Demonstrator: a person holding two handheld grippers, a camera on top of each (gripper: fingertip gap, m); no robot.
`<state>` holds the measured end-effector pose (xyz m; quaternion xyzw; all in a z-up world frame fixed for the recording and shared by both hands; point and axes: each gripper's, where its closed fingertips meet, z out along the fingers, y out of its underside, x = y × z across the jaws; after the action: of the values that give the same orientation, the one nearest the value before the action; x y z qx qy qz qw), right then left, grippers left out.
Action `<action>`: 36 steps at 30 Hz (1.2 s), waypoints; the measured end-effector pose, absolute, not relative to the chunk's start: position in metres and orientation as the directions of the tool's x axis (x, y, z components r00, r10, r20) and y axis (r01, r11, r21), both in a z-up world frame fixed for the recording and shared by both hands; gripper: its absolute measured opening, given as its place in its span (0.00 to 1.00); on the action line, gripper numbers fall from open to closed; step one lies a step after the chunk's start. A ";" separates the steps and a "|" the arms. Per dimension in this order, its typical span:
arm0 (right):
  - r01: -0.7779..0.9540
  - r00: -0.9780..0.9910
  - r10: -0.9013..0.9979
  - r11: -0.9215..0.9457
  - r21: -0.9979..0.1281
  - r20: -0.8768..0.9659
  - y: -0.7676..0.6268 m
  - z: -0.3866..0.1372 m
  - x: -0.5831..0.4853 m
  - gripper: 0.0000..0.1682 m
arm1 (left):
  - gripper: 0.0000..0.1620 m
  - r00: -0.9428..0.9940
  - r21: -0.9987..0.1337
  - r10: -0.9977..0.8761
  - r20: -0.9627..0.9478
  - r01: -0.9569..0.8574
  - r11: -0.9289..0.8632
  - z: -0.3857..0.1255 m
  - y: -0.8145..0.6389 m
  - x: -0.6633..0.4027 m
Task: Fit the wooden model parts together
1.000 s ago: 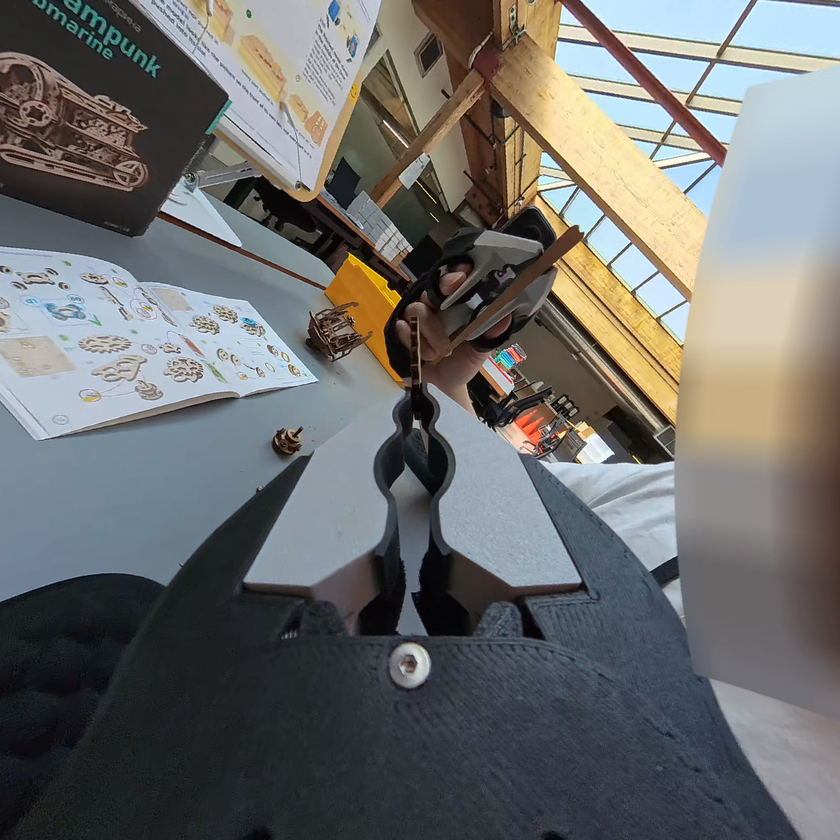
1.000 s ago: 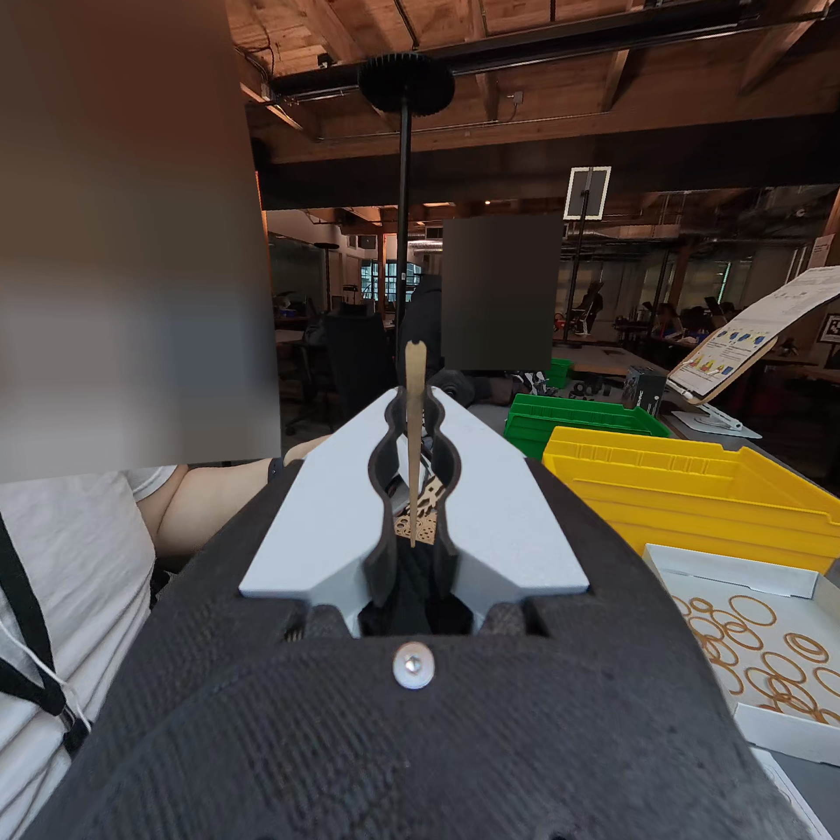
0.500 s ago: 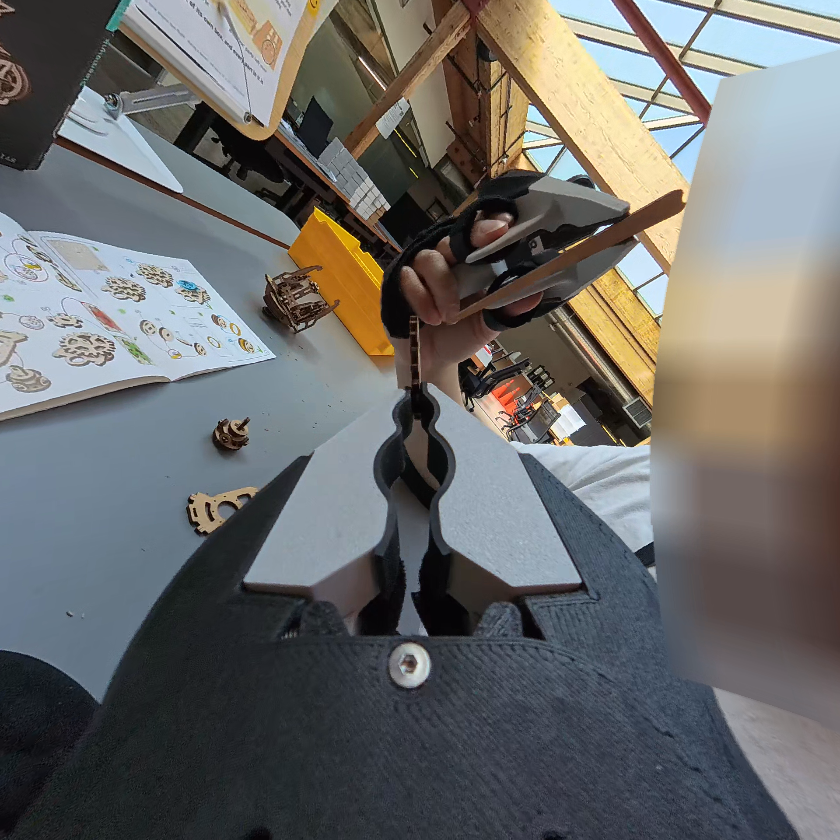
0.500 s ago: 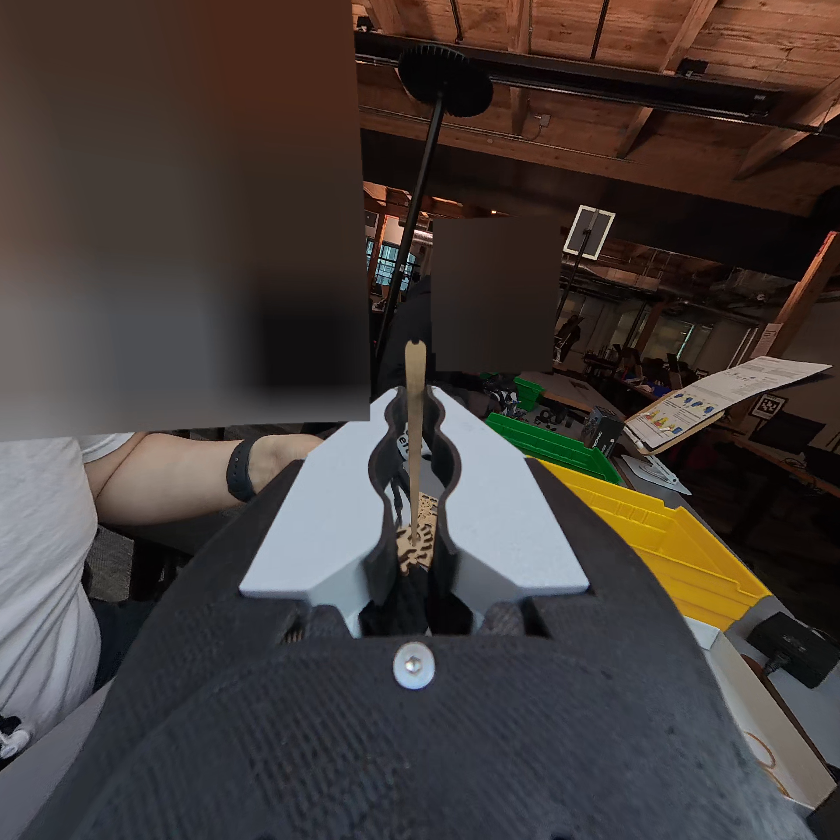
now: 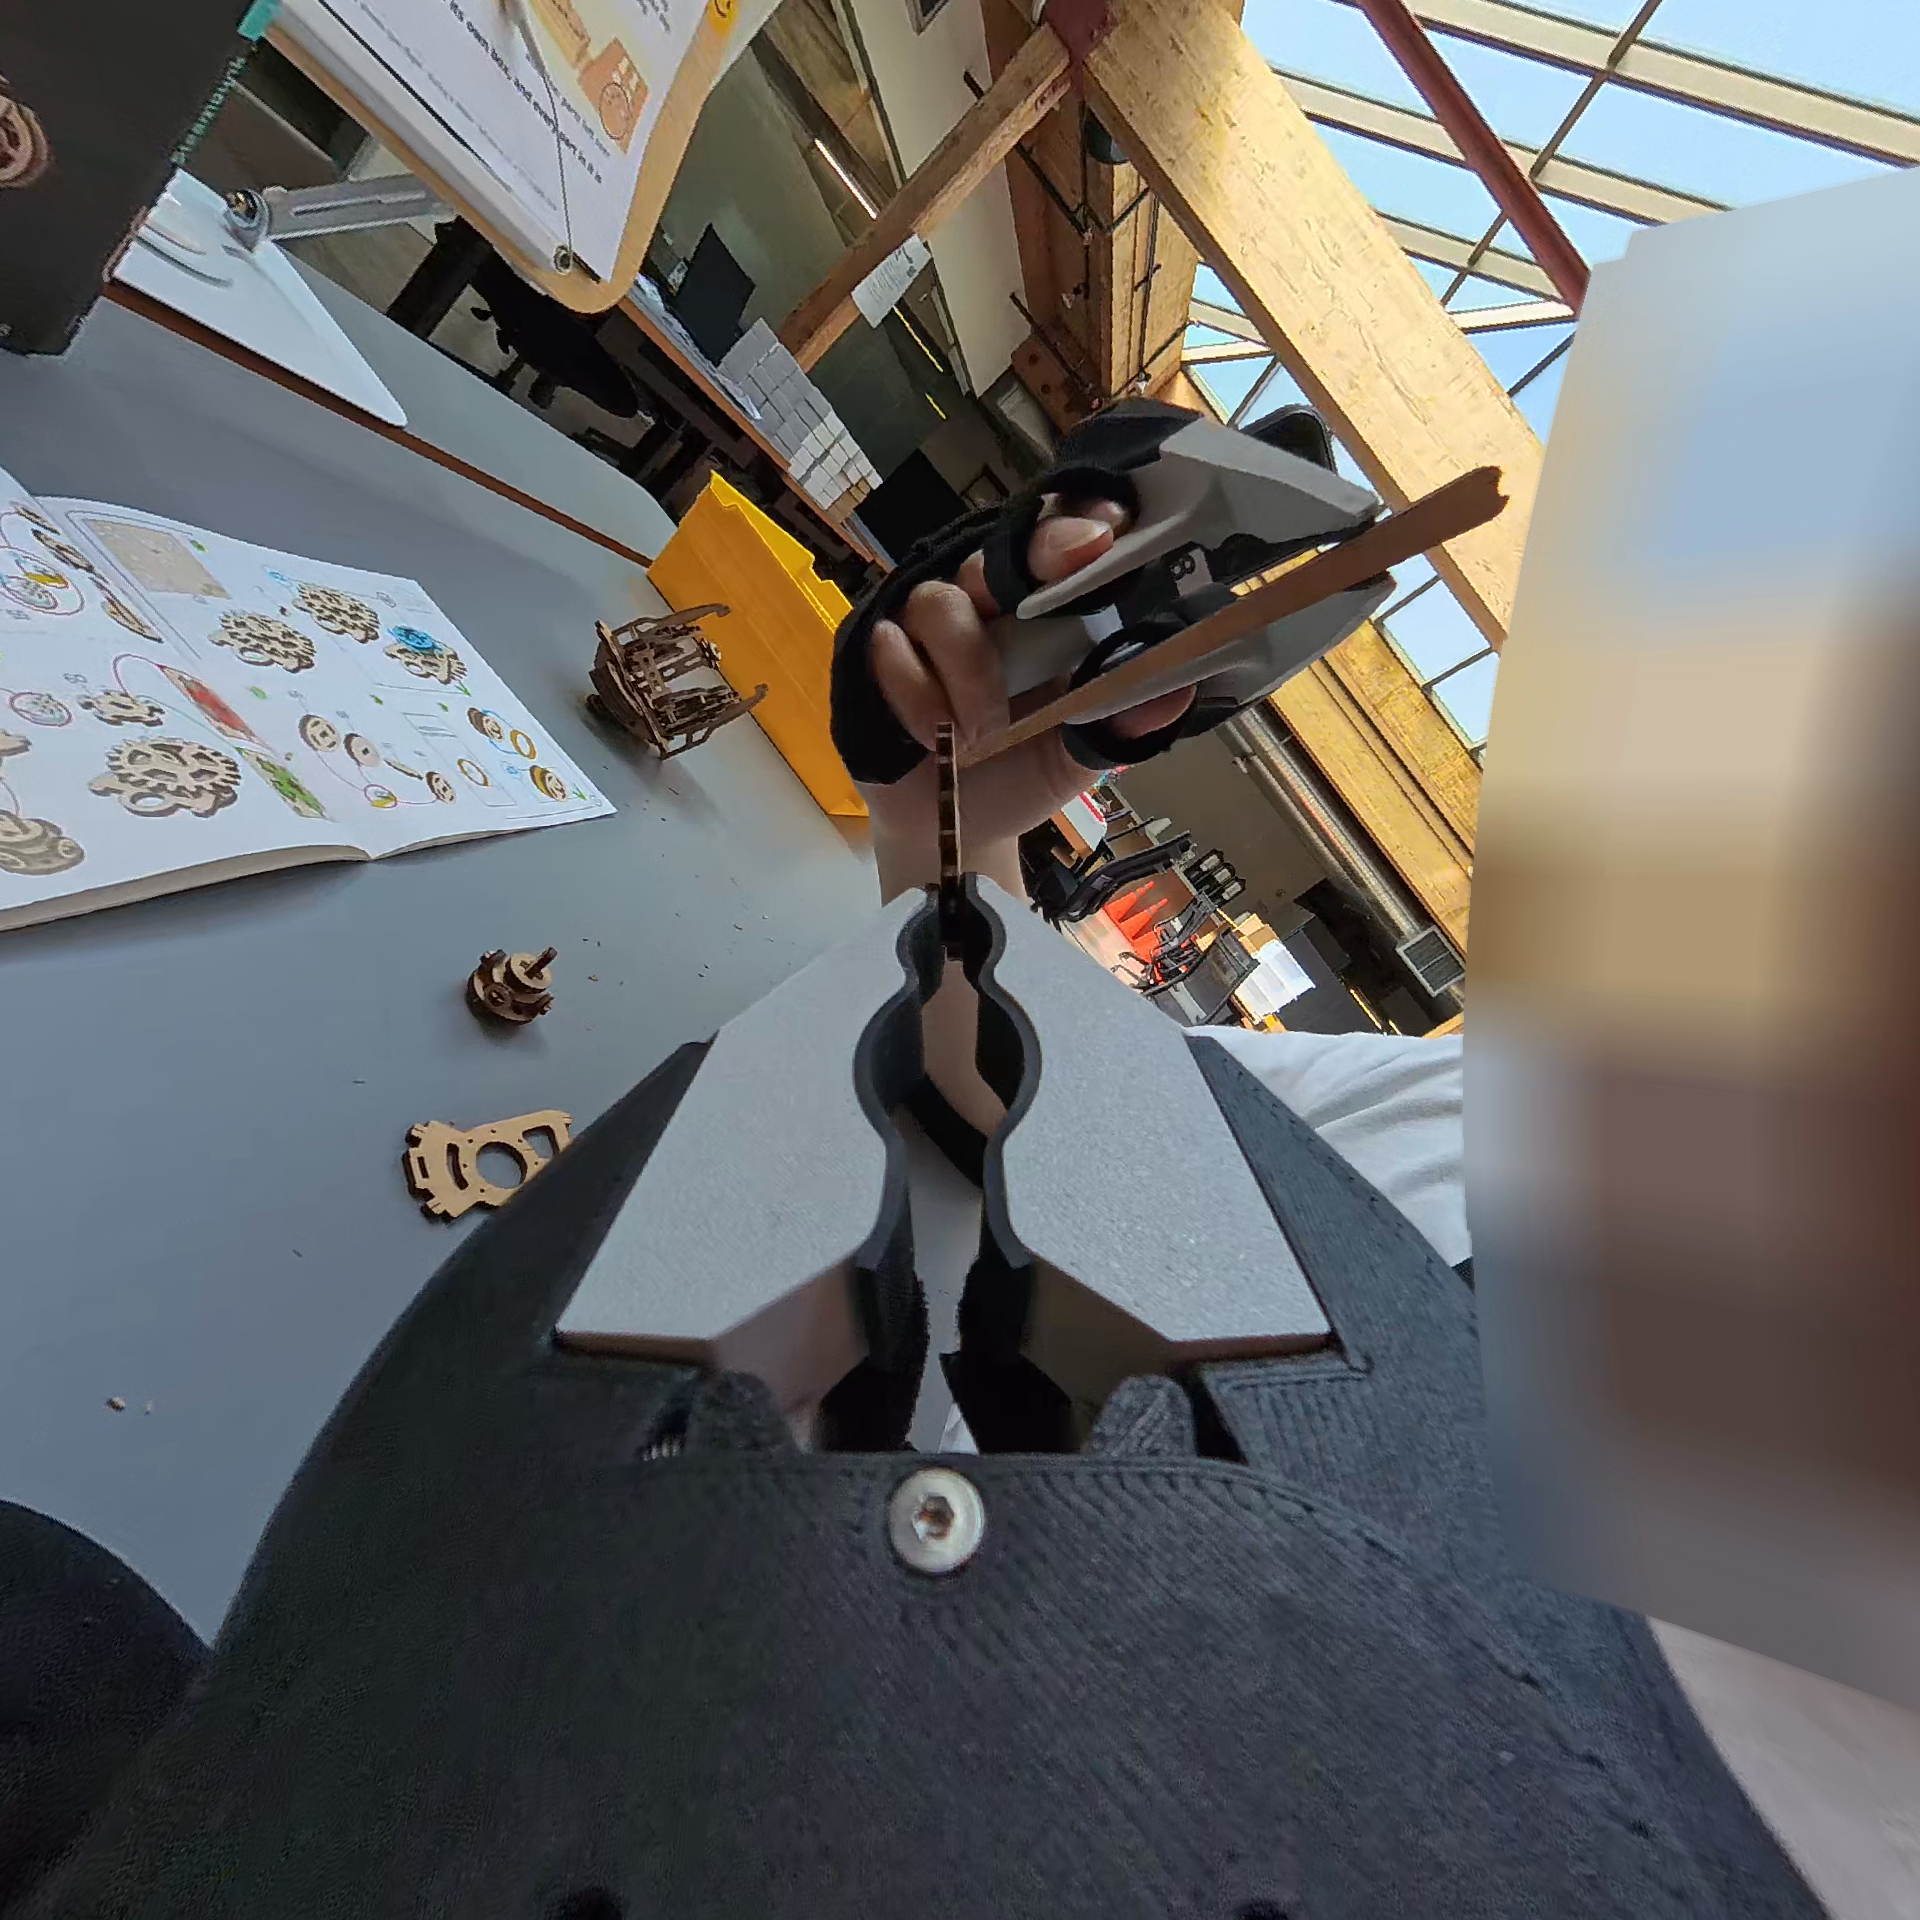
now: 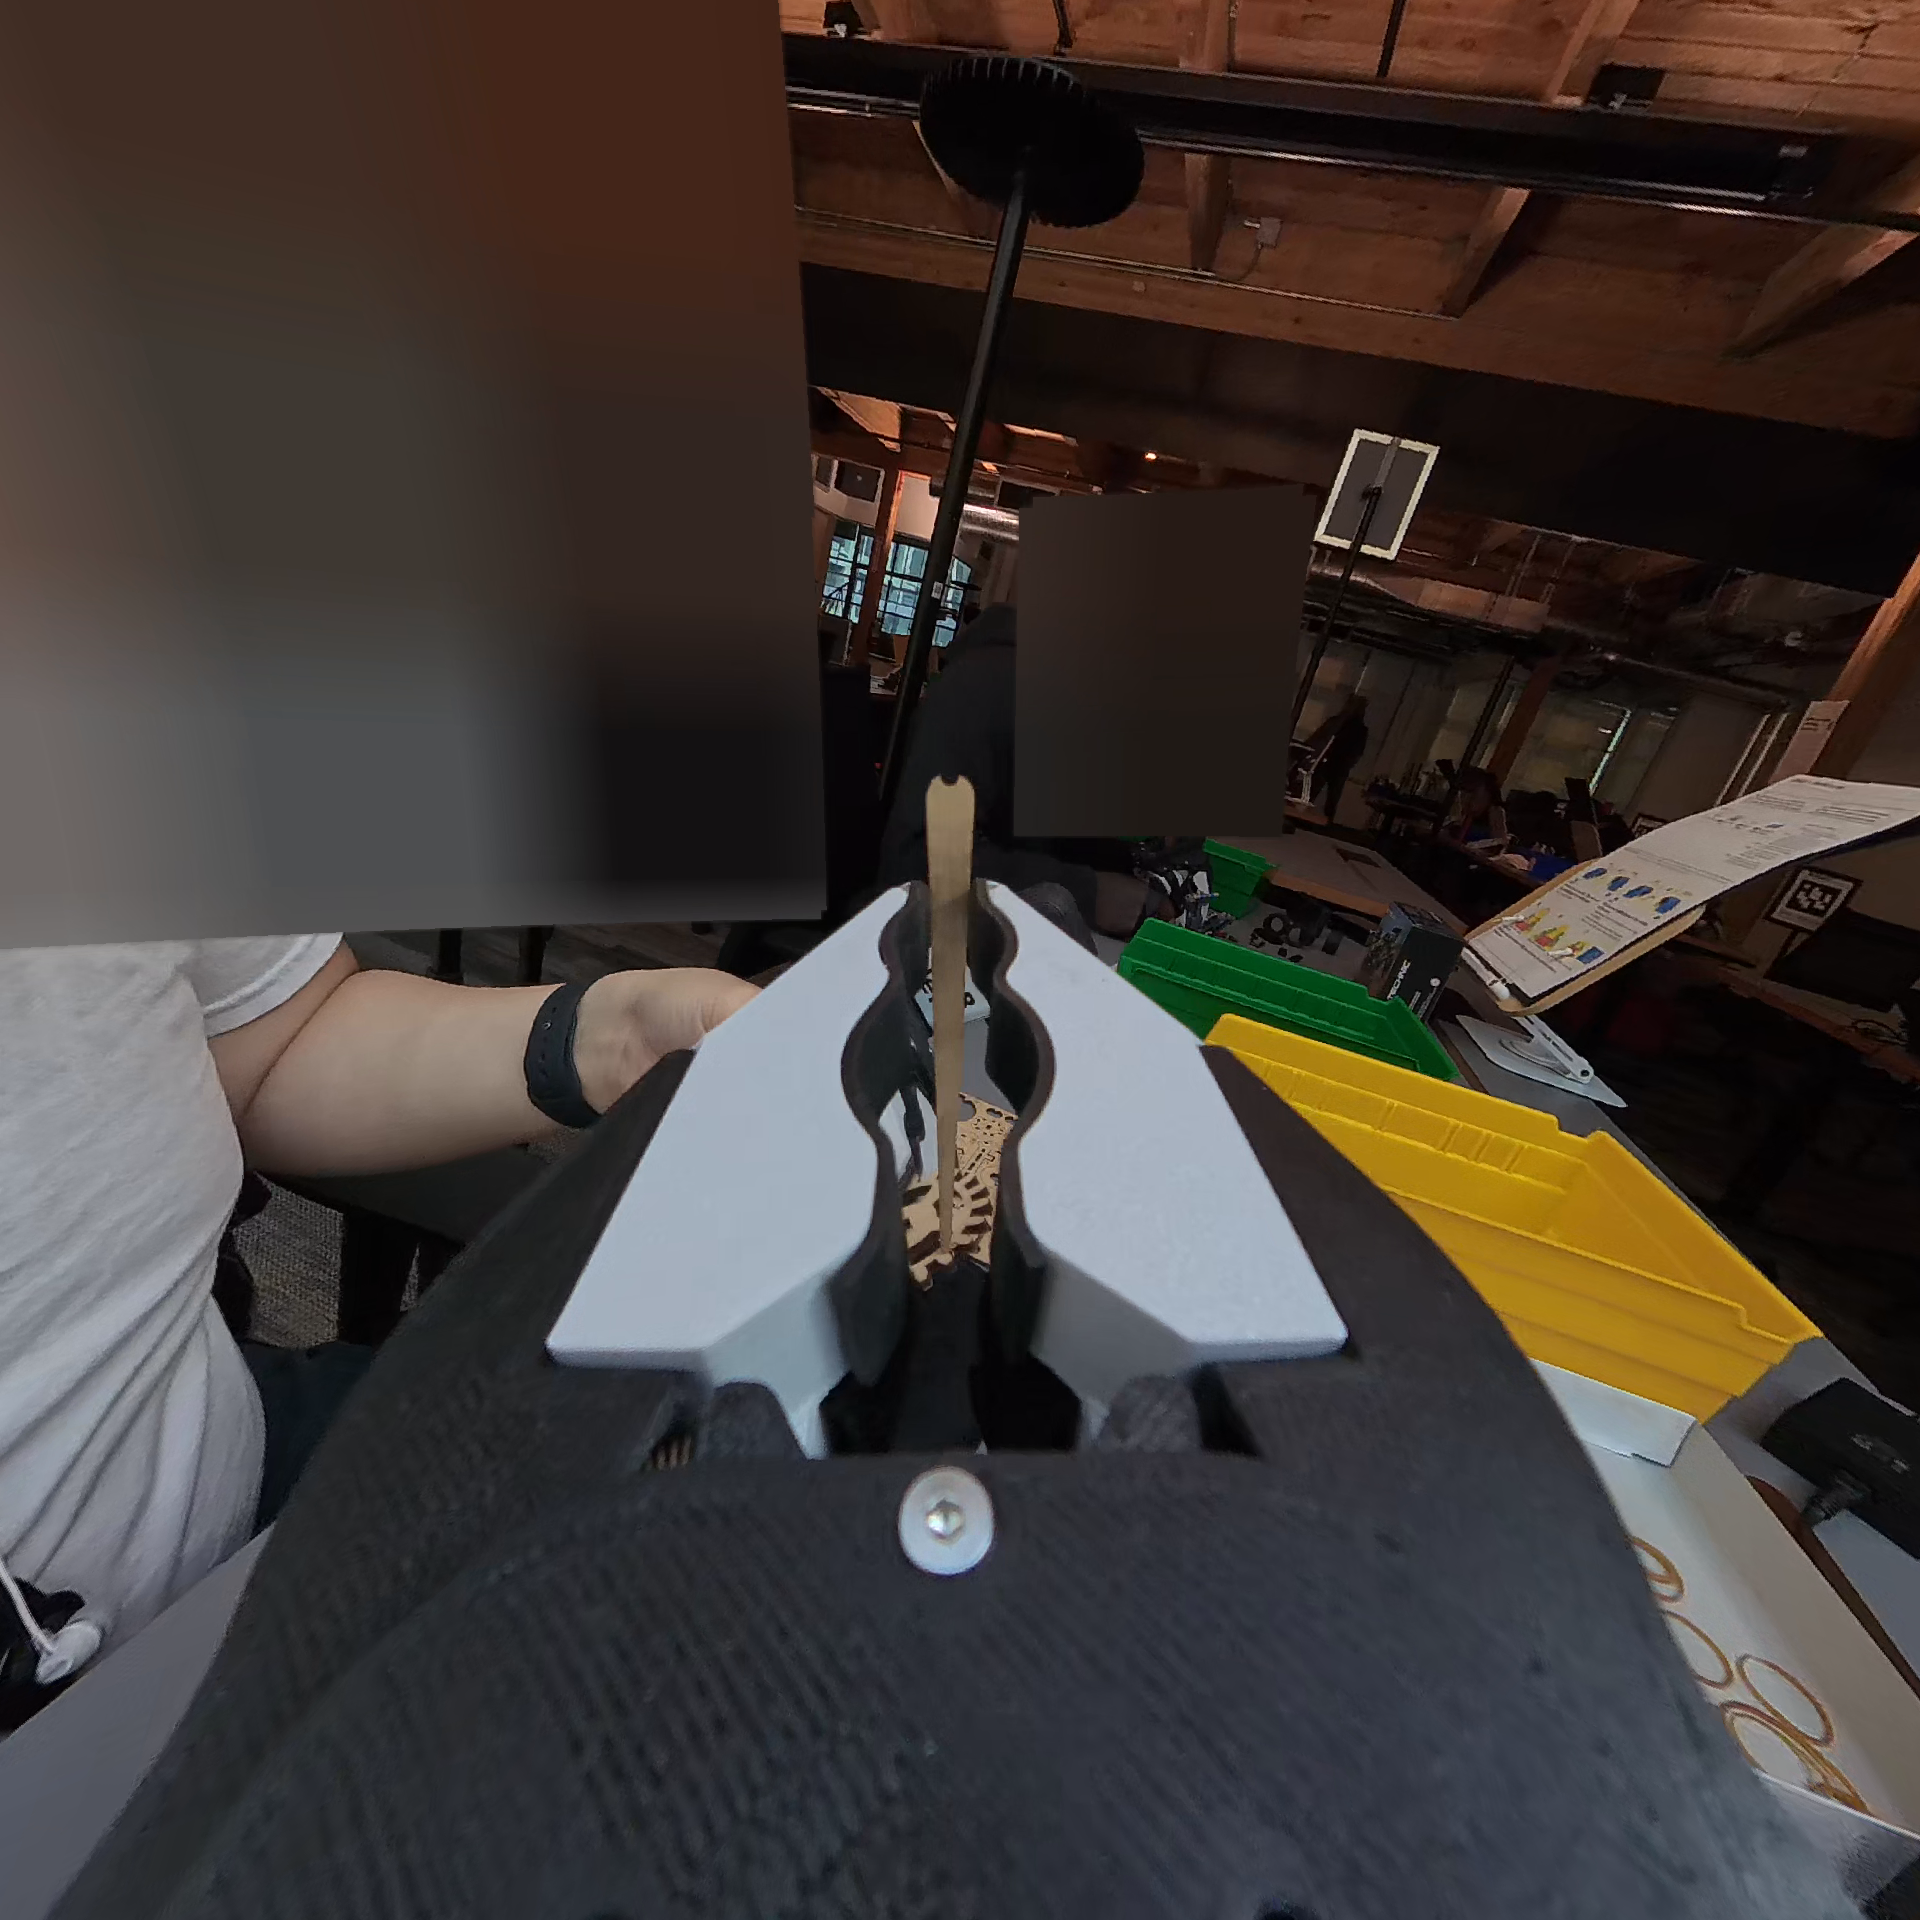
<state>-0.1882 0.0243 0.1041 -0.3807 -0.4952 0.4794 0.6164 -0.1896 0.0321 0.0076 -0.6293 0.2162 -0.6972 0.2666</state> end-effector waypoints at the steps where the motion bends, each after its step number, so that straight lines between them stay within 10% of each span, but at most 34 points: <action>1: -0.214 0.044 0.969 0.245 -0.946 0.241 0.024 0.104 -0.188 0.03 | 0.00 -0.071 -0.629 -0.637 0.768 0.106 -0.770 0.008 0.033 -0.191; 36: -0.236 0.029 0.958 0.283 -0.930 0.285 0.025 0.114 -0.157 0.03 | 0.00 -0.182 -0.689 -0.701 0.689 0.136 -0.712 0.023 0.014 -0.203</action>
<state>-0.1572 0.0253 0.1142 -0.3575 -0.5051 0.4801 0.6218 -0.2031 0.0138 0.0228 -0.5712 0.2475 -0.7279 0.2875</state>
